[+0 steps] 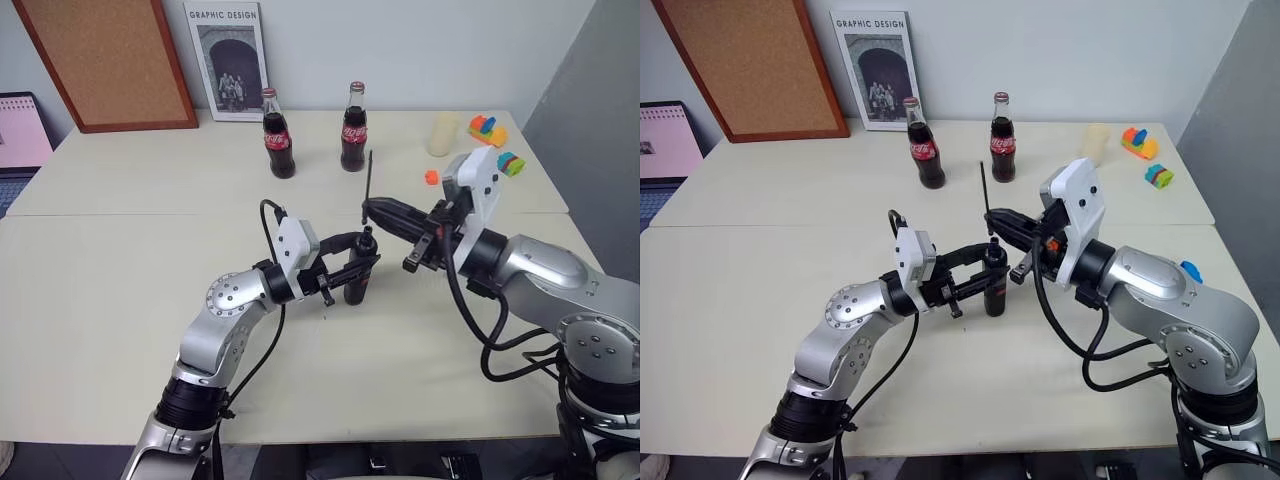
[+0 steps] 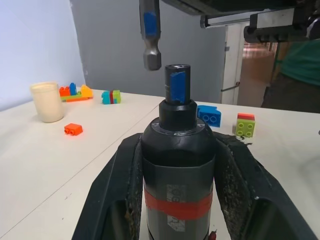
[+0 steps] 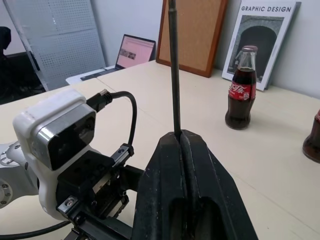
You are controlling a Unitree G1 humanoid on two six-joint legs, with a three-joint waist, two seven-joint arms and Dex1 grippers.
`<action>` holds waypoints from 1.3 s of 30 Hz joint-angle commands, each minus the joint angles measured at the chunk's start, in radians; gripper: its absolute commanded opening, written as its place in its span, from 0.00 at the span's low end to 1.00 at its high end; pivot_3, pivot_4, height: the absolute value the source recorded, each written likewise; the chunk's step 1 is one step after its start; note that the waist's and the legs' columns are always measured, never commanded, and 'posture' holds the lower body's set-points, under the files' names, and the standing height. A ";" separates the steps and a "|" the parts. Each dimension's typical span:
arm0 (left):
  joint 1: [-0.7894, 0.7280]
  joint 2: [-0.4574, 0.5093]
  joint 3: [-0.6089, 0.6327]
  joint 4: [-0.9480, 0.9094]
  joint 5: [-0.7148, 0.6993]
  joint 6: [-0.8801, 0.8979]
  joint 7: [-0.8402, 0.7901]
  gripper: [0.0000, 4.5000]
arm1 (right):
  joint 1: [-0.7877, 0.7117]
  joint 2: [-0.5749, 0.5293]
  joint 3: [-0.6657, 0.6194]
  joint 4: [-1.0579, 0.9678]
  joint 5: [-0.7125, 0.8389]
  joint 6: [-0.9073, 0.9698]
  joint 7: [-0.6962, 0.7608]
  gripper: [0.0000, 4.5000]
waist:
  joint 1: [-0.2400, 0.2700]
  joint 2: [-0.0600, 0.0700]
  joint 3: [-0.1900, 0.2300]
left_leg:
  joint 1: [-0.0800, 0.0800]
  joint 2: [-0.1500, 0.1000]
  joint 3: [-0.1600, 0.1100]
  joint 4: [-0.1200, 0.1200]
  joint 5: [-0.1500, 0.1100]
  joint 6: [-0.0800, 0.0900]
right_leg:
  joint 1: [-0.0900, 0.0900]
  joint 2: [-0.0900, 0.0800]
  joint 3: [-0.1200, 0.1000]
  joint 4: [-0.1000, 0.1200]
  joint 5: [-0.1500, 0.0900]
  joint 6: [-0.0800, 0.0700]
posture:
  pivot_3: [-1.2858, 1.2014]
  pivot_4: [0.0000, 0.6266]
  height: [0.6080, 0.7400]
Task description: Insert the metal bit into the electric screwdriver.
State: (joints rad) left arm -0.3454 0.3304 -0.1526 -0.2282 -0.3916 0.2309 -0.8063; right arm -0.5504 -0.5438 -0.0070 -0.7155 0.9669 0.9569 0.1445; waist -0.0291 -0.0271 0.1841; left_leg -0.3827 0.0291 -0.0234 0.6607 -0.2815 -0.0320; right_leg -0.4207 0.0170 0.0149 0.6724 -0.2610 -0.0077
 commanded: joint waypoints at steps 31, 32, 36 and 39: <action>-0.006 0.000 -0.002 -0.030 0.007 -0.017 0.003 0.36 | 0.005 0.004 -0.041 -0.112 0.141 0.038 -0.203 0.00 | 0.000 0.000 0.000 | 0.000 0.000 0.000 0.000 0.000 0.000 | 0.000 0.000 0.000 0.001 0.000 0.000 | 0.52 0.24 1.00; -0.006 0.000 -0.002 -0.029 0.008 -0.018 0.002 0.36 | 0.003 0.005 -0.039 -0.110 0.143 0.039 -0.204 0.00 | 0.000 0.000 0.000 | 0.000 0.000 0.000 0.000 0.000 0.000 | 0.000 0.000 0.000 0.001 0.000 0.000 | 0.52 0.24 1.00; -0.007 0.002 -0.002 -0.031 0.008 -0.016 0.001 0.36 | 0.000 0.005 -0.033 -0.107 0.155 0.039 -0.205 0.00 | 0.000 0.000 0.000 | 0.000 0.000 0.000 0.000 0.000 0.000 | 0.000 0.000 0.000 0.001 0.000 0.000 | 0.52 0.24 1.00; -0.007 0.002 -0.001 -0.031 0.007 -0.014 0.002 0.36 | 0.004 0.002 -0.031 -0.108 0.166 0.040 -0.207 0.00 | 0.000 0.000 0.000 | 0.000 0.000 0.000 0.000 0.000 0.000 | 0.000 0.000 0.000 0.001 0.000 0.000 | 0.52 0.24 1.00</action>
State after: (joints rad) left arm -0.3425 0.3291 -0.1533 -0.2308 -0.3889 0.2307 -0.8010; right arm -0.5360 -0.5409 -0.0326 -0.7923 1.1180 1.0108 -0.0602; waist -0.0294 -0.0271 0.1841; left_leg -0.3826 0.0291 -0.0231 0.6609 -0.2814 -0.0320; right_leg -0.4207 0.0170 0.0150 0.6729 -0.2610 -0.0077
